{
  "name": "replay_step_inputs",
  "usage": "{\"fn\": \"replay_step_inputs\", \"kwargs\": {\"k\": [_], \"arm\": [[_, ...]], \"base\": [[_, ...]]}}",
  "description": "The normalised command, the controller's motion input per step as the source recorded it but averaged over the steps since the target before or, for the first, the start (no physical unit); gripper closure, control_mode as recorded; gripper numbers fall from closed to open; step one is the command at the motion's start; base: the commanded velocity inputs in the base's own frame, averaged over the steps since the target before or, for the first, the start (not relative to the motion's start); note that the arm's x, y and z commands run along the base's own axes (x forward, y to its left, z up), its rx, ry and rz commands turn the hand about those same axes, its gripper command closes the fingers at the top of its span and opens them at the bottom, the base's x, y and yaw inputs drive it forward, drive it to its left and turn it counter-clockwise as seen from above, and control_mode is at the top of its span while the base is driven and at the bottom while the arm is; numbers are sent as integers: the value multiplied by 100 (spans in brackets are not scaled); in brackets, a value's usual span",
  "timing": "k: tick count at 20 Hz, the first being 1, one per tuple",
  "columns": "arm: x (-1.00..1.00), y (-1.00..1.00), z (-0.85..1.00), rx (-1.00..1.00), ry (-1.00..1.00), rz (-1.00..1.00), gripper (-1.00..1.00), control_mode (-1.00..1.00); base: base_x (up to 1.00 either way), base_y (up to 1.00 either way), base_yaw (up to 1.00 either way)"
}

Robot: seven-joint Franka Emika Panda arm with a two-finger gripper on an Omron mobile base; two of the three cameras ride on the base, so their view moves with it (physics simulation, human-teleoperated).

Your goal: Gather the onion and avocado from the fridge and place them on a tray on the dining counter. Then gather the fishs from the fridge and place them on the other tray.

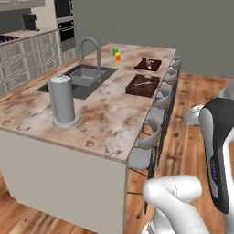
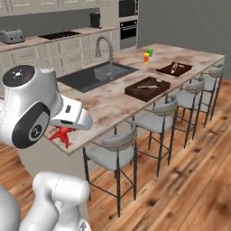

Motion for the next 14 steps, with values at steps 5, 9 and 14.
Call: {"fn": "replay_step_inputs", "kwargs": {"k": [5,9,14], "arm": [[0,0,0,0,0,0,100,100],[0,0,0,0,0,0,100,100],[0,0,0,0,0,0,100,100]], "base": [[70,-100,0],[70,-100,1],[79,-100,4]]}}
